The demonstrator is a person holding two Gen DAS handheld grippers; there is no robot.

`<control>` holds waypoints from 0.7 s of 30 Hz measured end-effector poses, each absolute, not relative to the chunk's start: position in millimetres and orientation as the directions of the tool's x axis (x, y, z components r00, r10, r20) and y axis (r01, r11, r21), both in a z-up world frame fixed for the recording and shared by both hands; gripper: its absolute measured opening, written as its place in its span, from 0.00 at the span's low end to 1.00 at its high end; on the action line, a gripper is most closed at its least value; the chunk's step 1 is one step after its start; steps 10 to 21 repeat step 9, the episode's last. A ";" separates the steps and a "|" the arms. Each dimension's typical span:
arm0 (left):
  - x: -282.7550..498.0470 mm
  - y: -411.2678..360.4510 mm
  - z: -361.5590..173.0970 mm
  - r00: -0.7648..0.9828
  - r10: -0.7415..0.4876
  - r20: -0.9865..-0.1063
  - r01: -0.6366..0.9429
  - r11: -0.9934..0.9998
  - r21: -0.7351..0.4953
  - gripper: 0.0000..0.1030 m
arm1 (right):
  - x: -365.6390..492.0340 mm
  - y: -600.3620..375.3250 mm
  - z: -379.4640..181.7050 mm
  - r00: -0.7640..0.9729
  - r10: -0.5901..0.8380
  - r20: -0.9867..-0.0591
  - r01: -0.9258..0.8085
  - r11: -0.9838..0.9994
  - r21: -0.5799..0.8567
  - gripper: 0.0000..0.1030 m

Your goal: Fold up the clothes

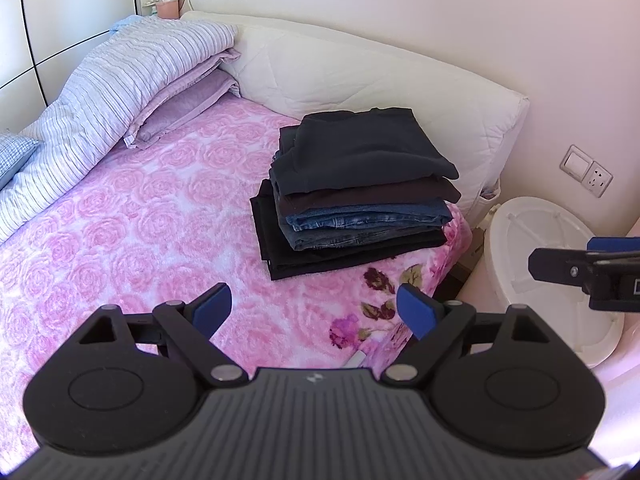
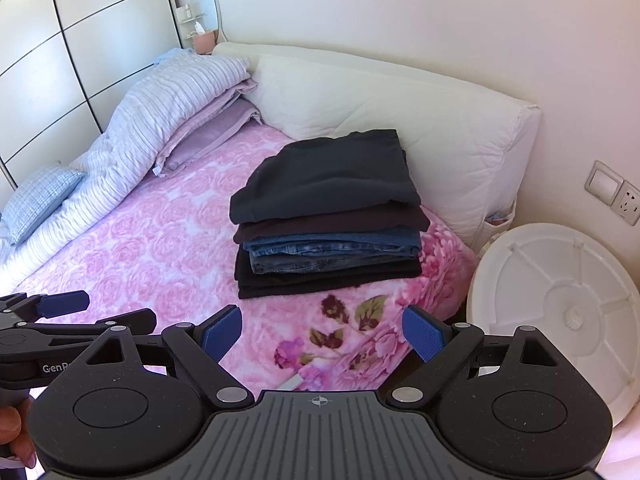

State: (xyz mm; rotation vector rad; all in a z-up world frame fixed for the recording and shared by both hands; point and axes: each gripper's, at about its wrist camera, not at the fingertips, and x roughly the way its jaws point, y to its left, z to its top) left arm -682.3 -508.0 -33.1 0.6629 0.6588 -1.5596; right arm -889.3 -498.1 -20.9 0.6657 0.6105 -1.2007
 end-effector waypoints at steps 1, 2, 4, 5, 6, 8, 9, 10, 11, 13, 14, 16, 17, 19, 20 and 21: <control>-682.4 -507.6 -33.2 -0.078 -0.667 -0.741 0.996 -0.081 -0.033 0.85 | -889.1 -498.2 -21.2 0.252 -0.628 -0.736 0.965 0.223 0.139 0.88; -682.4 -507.5 -33.3 -0.077 -0.668 -0.741 0.996 -0.079 -0.032 0.85 | -888.9 -497.9 -21.4 0.253 -0.627 -0.736 0.964 0.224 0.140 0.88; -682.5 -507.2 -33.4 -0.076 -0.668 -0.741 0.996 -0.077 -0.034 0.85 | -888.9 -497.6 -21.9 0.254 -0.626 -0.737 0.964 0.226 0.140 0.88; -682.7 -506.8 -33.4 -0.078 -0.669 -0.740 0.996 -0.077 -0.035 0.85 | -888.9 -497.4 -22.1 0.255 -0.626 -0.737 0.964 0.226 0.141 0.88; -683.0 -506.5 -33.3 -0.079 -0.670 -0.739 0.996 -0.078 -0.037 0.85 | -888.9 -497.2 -22.3 0.255 -0.625 -0.738 0.964 0.226 0.142 0.88; -683.8 -505.4 -32.9 -0.087 -0.673 -0.735 0.996 -0.082 -0.042 0.85 | -889.5 -496.8 -22.9 0.256 -0.624 -0.738 0.964 0.225 0.144 0.88; -684.2 -504.7 -32.6 -0.092 -0.674 -0.733 0.995 -0.086 -0.046 0.85 | -889.9 -496.6 -23.1 0.256 -0.624 -0.738 0.964 0.224 0.146 0.88; -684.2 -504.7 -32.6 -0.092 -0.674 -0.733 0.995 -0.086 -0.046 0.85 | -889.9 -496.6 -23.1 0.256 -0.624 -0.738 0.964 0.224 0.146 0.88; -684.2 -504.7 -32.6 -0.092 -0.674 -0.733 0.995 -0.086 -0.046 0.85 | -889.9 -496.6 -23.1 0.256 -0.624 -0.738 0.964 0.224 0.146 0.88; -684.2 -504.7 -32.6 -0.092 -0.674 -0.733 0.995 -0.086 -0.046 0.85 | -889.9 -496.6 -23.1 0.256 -0.624 -0.738 0.964 0.224 0.146 0.88; -684.2 -504.7 -32.6 -0.092 -0.674 -0.733 0.995 -0.086 -0.046 0.85 | -889.9 -496.6 -23.1 0.256 -0.624 -0.738 0.964 0.224 0.146 0.88; -684.2 -504.7 -32.6 -0.092 -0.674 -0.733 0.995 -0.086 -0.046 0.85 | -889.9 -496.6 -23.1 0.256 -0.624 -0.738 0.964 0.224 0.146 0.88; -684.2 -504.7 -32.6 -0.092 -0.674 -0.733 0.995 -0.086 -0.046 0.85 | -889.9 -496.6 -23.1 0.256 -0.624 -0.738 0.964 0.224 0.146 0.88; -684.2 -504.7 -32.6 -0.092 -0.674 -0.733 0.995 -0.086 -0.046 0.85 | -889.9 -496.6 -23.1 0.256 -0.624 -0.738 0.964 0.224 0.146 0.88; -684.2 -504.7 -32.6 -0.092 -0.674 -0.733 0.995 -0.086 -0.046 0.85 | -889.9 -496.6 -23.1 0.256 -0.624 -0.738 0.964 0.224 0.146 0.88; -684.2 -504.7 -32.6 -0.092 -0.674 -0.733 0.995 -0.086 -0.046 0.85 | -889.9 -496.6 -23.1 0.256 -0.624 -0.738 0.964 0.224 0.146 0.88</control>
